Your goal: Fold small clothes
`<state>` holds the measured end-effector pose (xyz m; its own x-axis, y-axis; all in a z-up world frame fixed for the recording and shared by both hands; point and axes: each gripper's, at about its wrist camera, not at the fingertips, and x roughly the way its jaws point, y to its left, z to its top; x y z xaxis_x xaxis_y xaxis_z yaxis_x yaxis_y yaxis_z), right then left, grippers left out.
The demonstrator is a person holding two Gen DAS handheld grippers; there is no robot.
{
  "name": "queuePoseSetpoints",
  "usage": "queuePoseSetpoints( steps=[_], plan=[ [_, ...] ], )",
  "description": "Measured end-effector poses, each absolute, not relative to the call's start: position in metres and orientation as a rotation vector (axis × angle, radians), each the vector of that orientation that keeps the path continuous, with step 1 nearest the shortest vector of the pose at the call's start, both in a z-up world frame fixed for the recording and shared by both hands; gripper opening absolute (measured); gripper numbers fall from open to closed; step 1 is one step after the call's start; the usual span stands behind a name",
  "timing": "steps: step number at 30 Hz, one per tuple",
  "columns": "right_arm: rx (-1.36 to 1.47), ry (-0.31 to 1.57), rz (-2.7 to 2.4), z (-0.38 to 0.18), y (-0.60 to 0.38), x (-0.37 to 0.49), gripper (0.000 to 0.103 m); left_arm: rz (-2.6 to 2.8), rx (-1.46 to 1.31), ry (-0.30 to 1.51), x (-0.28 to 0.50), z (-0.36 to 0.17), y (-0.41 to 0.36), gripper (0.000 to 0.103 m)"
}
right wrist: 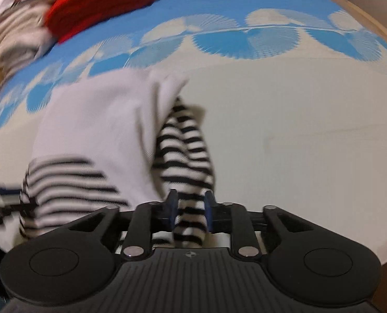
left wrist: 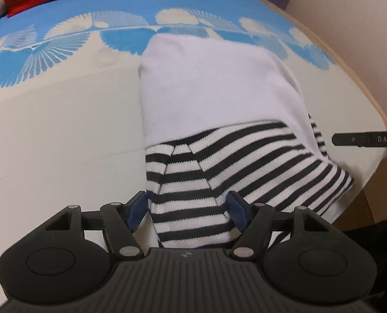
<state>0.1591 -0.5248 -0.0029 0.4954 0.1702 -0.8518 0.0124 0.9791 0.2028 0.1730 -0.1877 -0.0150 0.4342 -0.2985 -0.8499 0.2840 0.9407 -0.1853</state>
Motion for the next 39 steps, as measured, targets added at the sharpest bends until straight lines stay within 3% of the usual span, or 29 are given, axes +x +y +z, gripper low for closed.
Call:
queuePoseSetpoints(
  steps=[3,8,26,28,33,35,39],
  plan=[
    [0.227,1.011,0.083,0.003,-0.530,0.157,0.046,-0.361,-0.021,0.967,0.167,-0.001,-0.185,0.072],
    [0.202,0.981,0.100,0.007,-0.522,0.150,0.047,-0.339,-0.027,1.047,0.169,-0.017,-0.189,0.073],
    [0.191,0.911,0.084,0.026,-0.518,0.157,0.050,-0.336,-0.101,0.960,0.170,0.009,-0.174,0.072],
    [0.172,0.895,0.103,0.039,-0.518,0.162,0.053,-0.361,-0.097,0.944,0.180,0.025,-0.173,0.072],
    [0.196,0.921,0.139,0.053,-0.517,0.178,0.077,-0.402,-0.006,0.952,0.225,0.054,-0.182,0.080],
    [0.244,0.945,0.135,0.044,-0.514,0.184,0.079,-0.442,0.005,0.985,0.249,0.053,-0.184,0.087],
    [0.295,1.050,0.117,0.014,-0.505,0.199,0.079,-0.418,0.011,1.001,0.285,0.028,-0.178,0.087]
  ],
)
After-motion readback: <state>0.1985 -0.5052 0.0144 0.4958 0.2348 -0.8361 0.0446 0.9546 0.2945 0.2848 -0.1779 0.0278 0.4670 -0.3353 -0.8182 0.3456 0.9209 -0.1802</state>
